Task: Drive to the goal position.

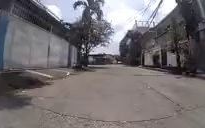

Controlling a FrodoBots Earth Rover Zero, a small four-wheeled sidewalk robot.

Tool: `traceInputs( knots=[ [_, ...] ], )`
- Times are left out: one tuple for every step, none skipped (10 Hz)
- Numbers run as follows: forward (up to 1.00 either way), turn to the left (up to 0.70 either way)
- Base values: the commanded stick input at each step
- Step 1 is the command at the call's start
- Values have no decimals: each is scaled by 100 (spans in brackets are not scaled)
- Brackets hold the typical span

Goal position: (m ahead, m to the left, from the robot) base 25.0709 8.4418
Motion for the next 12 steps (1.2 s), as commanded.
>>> traceInputs(
  knots=[
    [97, 0],
    [97, 0],
    [97, 0],
    [97, 0],
    [97, 0],
    [97, 0],
    [97, 0],
    [97, 0],
    [97, -6],
    [97, -27],
    [97, -38],
    [97, -38]
  ],
)
